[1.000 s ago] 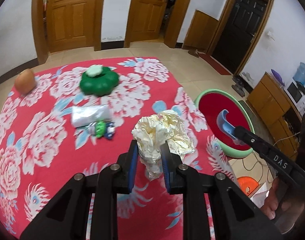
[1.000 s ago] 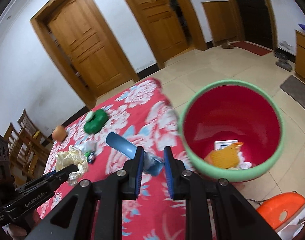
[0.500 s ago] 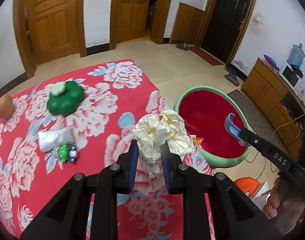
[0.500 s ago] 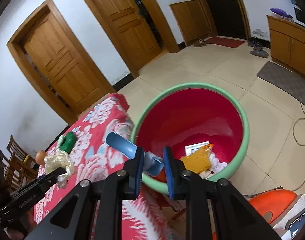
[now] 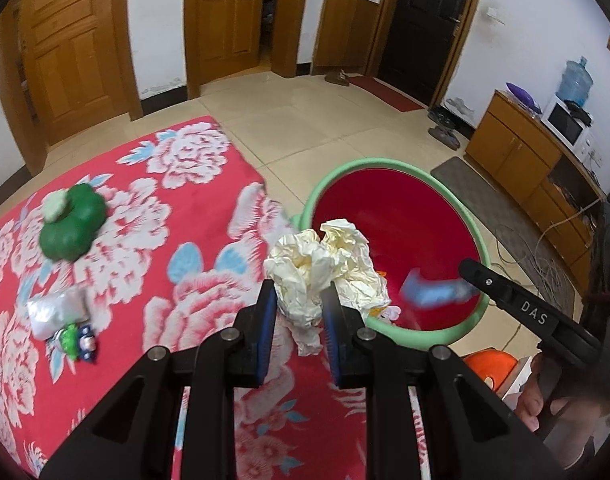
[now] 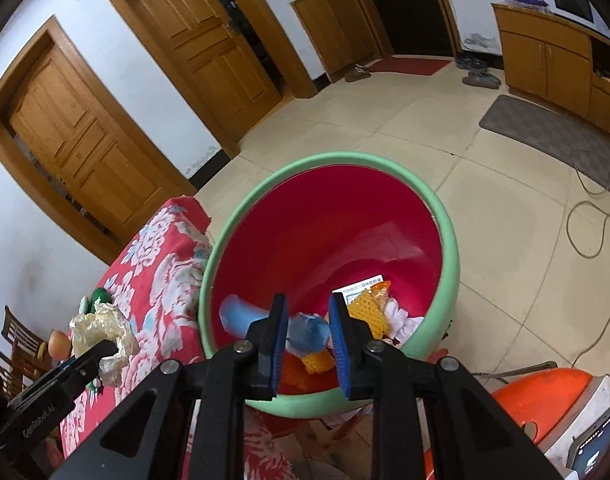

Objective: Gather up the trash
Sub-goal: 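Open the right tool over the bucket while the left tool opens to drop the wrapper, then move both tools back over the table toward the silver foil packet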

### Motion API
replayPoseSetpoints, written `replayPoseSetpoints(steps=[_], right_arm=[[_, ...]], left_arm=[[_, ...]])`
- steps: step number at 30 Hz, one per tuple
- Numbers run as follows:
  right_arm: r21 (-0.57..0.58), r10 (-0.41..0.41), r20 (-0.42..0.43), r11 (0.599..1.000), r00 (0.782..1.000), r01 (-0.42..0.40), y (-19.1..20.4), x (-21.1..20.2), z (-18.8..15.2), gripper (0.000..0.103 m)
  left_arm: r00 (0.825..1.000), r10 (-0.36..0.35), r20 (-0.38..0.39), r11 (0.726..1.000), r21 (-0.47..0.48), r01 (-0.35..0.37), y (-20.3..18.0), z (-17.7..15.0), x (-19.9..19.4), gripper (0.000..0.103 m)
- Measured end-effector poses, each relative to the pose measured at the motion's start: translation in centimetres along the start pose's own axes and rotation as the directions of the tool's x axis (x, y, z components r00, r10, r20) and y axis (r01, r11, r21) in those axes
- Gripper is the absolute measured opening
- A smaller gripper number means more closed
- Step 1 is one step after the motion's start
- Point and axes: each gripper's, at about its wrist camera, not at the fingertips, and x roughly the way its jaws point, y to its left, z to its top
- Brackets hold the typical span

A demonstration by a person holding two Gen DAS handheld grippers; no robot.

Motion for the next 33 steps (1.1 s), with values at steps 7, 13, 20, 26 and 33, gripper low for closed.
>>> replayPoseSetpoints(steps=[7,13,20,26,33], right_arm=[[0.038,0.011,0.022,0.999,1.0,-0.012,-0.9,-0.4,0.4,0.029],[0.073,0.012,0.051,0.997,0.999,-0.016,-1.5,-1.4,0.6,0.034],[0.091,0.008,0.064,0.996,0.998,-0.014,-2.0,-1.9,0.6,0.038],[0.091,0.016,0.068,0.996,0.998,-0.022,-1.9,-2.1,0.5,0.042],[0.054,0.026,0.075,0.998,0.997,-0.031,-0.8,-3.2,0.3,0.049]], left_arm=[[0.999,-0.041,-0.01,0.999,0.036,0.041,-2.0,0.6,1.6,0.022],[0.996,-0.082,-0.035,0.995,0.062,0.084,-3.5,1.1,3.1,0.023],[0.994,-0.105,-0.029,0.992,0.063,0.107,-4.4,1.5,3.3,0.044],[0.996,-0.086,-0.024,0.995,0.047,0.087,-3.7,1.4,2.7,0.049],[0.999,-0.05,0.004,0.999,-0.002,0.05,-1.2,1.2,0.7,0.054]])
